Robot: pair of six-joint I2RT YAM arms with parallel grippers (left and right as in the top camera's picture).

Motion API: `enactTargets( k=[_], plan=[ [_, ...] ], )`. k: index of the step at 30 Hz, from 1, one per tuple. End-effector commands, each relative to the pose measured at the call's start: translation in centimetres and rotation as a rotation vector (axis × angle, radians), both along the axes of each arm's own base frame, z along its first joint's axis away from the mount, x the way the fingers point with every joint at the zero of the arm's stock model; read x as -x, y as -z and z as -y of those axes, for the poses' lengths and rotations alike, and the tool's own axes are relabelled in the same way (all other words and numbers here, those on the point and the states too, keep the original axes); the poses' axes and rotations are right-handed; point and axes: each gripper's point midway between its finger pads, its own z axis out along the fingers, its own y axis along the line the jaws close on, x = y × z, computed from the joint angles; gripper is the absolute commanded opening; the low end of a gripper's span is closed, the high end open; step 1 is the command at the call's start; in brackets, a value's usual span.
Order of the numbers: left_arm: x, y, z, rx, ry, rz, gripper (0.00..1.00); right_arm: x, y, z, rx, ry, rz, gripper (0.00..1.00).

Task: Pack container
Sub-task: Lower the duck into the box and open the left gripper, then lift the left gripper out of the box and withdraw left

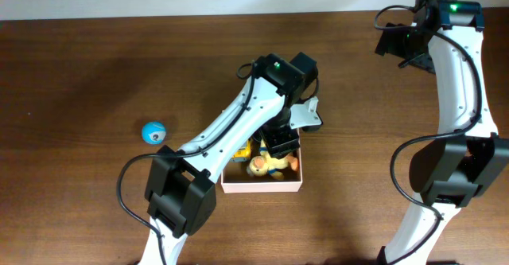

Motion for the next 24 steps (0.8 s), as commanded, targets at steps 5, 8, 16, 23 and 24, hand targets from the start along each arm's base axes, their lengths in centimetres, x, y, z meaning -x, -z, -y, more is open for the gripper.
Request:
enactTargets(
  k=[5, 8, 16, 23, 24],
  plan=[
    [-0.2, -1.3, 0.6, 0.046, 0.022, 0.026, 0.71, 0.1, 0.1, -0.1, -0.007, 0.0, -0.003, 0.99],
    [-0.9, -2.2, 0.9, 0.069, 0.016, 0.053, 0.71, 0.1, 0.1, -0.1, -0.007, 0.0, -0.003, 0.99],
    [-5.4, -5.9, -0.3, 0.123, -0.232, 0.183, 0.79, 0.1, 0.1, -0.1, -0.007, 0.0, -0.003, 0.99],
    [-11.5, -10.7, -7.7, 0.144, -0.696, 0.314, 0.87, 0.1, 0.1, -0.1, -0.007, 0.0, -0.003, 0.99],
    [-12.1, -11.1, -9.3, 0.144, -0.757, 0.316, 0.87, 0.1, 0.1, -0.1, -0.007, 0.0, -0.003, 0.99]
  ],
)
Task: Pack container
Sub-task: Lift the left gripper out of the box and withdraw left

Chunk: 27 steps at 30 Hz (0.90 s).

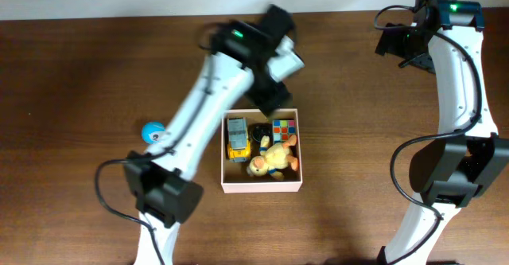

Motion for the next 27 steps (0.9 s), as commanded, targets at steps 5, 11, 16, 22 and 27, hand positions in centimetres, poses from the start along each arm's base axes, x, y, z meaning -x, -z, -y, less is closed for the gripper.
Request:
enactTargets(
  k=[5, 11, 16, 22, 27],
  plan=[
    [-3.7, -3.1, -12.6, 0.03, -0.515, 0.009, 0.87, 0.1, 0.1, -0.1, -0.006, 0.0, -0.003, 0.98],
    [-3.7, -2.1, -19.2, -0.001, -0.659, -0.05, 0.96, 0.1, 0.1, -0.1, -0.006, 0.0, -0.003, 0.99],
    [-2.4, -0.3, -22.1, -0.039, -0.713, -0.139, 0.96, 0.1, 0.1, -0.1, -0.006, 0.0, -0.003, 0.99],
    [0.2, 3.9, -23.2, -0.145, -0.719, -0.288, 0.96, 0.1, 0.1, -0.1, -0.006, 0.0, -0.003, 0.99],
    [2.9, 7.7, -23.7, -0.228, -0.712, -0.421, 0.95, 0.1, 0.1, -0.1, -0.006, 0.0, -0.003, 0.99]
  ],
)
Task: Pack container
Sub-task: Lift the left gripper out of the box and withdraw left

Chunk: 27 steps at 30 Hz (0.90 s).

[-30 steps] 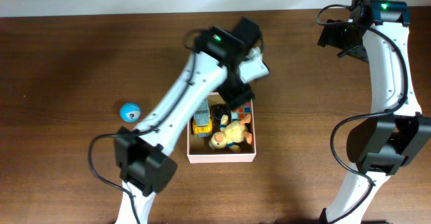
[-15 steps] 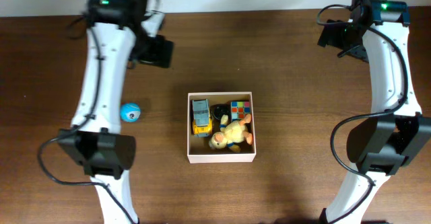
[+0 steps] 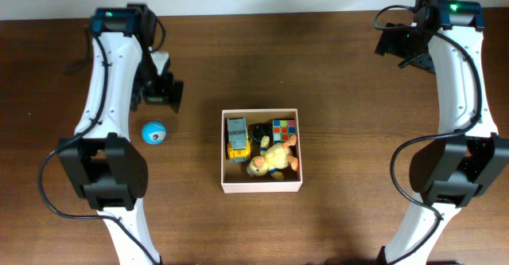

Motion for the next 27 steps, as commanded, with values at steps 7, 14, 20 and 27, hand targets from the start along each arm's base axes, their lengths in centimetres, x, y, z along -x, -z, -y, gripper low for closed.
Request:
enactTargets(
  k=[7, 14, 20, 27],
  plan=[
    [-1.2, 3.1, -1.2, -0.044, -0.027, 0.061, 0.94, 0.1, 0.1, -0.1, -0.007, 0.0, -0.004, 0.99],
    [-1.4, -2.5, -2.7, -0.143, -0.061, 0.235, 0.94, 0.1, 0.1, -0.1, -0.007, 0.0, -0.004, 0.99],
    [2.6, -9.8, -4.1, -0.168, -0.121, 0.362, 0.97, 0.1, 0.1, -0.1, -0.007, 0.0, -0.004, 0.99],
    [5.5, -11.5, -3.9, -0.135, -0.166, 0.409, 0.98, 0.1, 0.1, -0.1, -0.007, 0.0, -0.004, 0.99]
  ],
)
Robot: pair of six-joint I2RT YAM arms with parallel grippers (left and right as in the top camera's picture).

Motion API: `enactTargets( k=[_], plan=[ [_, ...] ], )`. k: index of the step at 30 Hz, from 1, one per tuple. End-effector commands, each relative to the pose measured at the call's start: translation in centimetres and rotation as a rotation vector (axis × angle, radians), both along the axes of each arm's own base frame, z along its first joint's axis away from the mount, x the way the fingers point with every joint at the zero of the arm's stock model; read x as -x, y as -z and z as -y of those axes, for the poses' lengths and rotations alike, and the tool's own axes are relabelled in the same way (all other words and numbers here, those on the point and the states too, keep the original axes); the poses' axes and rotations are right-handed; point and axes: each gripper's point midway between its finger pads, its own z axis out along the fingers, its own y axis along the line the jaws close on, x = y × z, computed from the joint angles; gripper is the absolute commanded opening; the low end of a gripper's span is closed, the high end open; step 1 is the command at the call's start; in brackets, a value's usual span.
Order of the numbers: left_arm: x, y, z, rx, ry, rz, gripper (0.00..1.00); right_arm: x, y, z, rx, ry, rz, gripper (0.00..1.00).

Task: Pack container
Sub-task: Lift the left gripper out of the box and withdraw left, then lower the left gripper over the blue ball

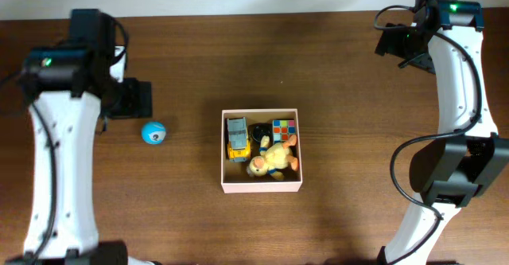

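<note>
A pale pink box sits mid-table. Inside it lie a yellow and grey toy truck, a colour cube, a yellow plush duck and a small dark item. A blue ball rests on the table left of the box. My left gripper hovers just up and left of the ball, looking open and empty. My right gripper hangs at the far right back, away from everything; its jaws are too dark to read.
The left arm's white links run down the left side of the table. The right arm stands along the right edge. The far table edge meets a pale wall.
My left gripper has shifted left and slightly nearer, from above and right of the ball to just up and left of it. The arm's base links swung left too. Box, ball and right arm stay put.
My left gripper was first down in the box over the toys. Then it was above the box's far rim, with the truck, cube and duck showing inside. Then it was far left beside the blue ball, where it still hovers.
</note>
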Motion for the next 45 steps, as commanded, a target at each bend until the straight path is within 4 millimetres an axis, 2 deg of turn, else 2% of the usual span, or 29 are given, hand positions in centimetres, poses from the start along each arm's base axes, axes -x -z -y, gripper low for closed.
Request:
enactTargets(
  k=[1, 7, 12, 20, 30, 35, 38, 40, 45],
  plan=[
    [1.3, 2.5, 0.0, 0.017, -0.051, -0.066, 0.98, 0.1, 0.1, -0.1, -0.006, 0.0, -0.003, 0.99],
    [1.6, 8.9, 0.7, 0.048, -0.053, -0.093, 0.98, 0.1, 0.1, -0.1, -0.006, 0.0, -0.003, 0.99],
    [0.2, 13.3, 0.9, 0.061, -0.049, -0.021, 0.99, 0.1, 0.1, -0.1, -0.006, 0.0, -0.003, 0.99],
    [-1.4, 17.0, 0.9, 0.051, -0.008, 0.058, 0.99, 0.1, 0.1, -0.1, -0.006, 0.0, -0.003, 0.99],
    [-3.0, 19.4, 0.9, 0.053, -0.005, 0.13, 0.99, 0.1, 0.1, -0.1, -0.006, 0.0, -0.003, 0.99],
    [-3.7, 21.6, 1.4, 0.062, 0.053, 0.092, 0.99, 0.1, 0.1, -0.1, -0.006, 0.0, -0.003, 0.99],
    [-3.4, 23.8, 1.8, 0.077, 0.077, 0.031, 0.99, 0.1, 0.1, -0.1, -0.006, 0.0, -0.003, 0.99],
    [-3.2, 24.6, 1.8, 0.078, 0.077, 0.009, 0.99, 0.1, 0.1, -0.1, -0.006, 0.0, -0.003, 0.99],
    [-3.5, 25.0, 1.8, 0.072, 0.095, 0.011, 0.99, 0.1, 0.1, -0.1, -0.006, 0.0, -0.003, 0.99]
  ],
)
